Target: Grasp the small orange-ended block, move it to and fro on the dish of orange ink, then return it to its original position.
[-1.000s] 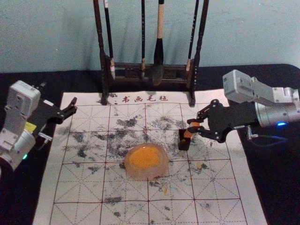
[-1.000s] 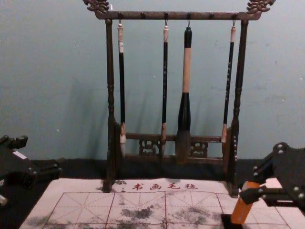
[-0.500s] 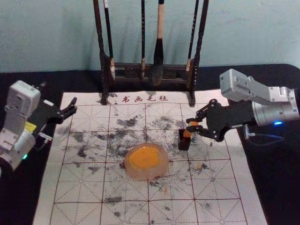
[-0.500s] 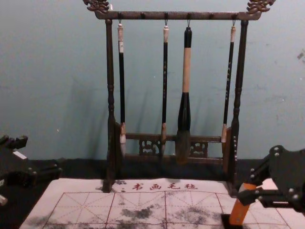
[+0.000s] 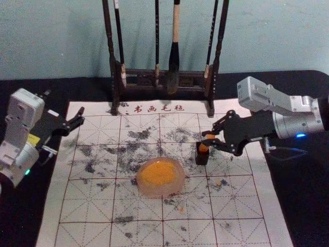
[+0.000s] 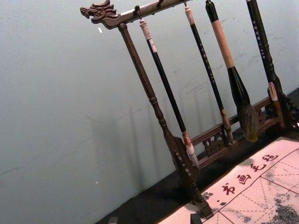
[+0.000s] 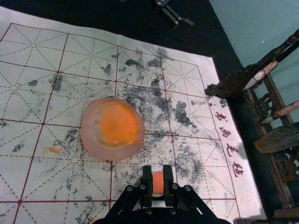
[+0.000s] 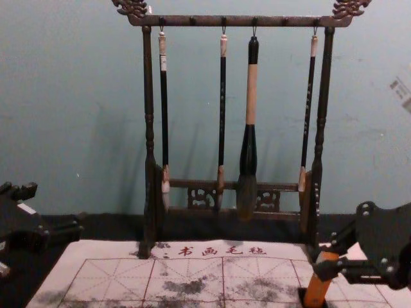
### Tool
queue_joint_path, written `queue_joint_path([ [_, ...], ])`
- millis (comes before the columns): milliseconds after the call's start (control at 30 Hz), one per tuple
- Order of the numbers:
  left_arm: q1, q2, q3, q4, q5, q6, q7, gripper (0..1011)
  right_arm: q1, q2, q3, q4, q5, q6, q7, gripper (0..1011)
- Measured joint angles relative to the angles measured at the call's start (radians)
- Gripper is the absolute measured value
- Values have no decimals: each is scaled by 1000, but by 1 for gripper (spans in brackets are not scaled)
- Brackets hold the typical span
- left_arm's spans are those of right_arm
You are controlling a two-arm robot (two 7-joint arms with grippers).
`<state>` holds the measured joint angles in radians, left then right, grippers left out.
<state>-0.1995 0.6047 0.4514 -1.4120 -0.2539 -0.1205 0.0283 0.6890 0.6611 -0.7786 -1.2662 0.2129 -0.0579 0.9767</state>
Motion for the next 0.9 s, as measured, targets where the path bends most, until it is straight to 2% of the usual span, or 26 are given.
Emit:
queue_joint_path([
  [500,0,0,0,0,0,0,0,1001,10,-28,-23,51,-13,-4,13,132],
  [900,0,0,0,0,0,0,0,1001,12,-35,-29,68,-24,-5,9,132],
])
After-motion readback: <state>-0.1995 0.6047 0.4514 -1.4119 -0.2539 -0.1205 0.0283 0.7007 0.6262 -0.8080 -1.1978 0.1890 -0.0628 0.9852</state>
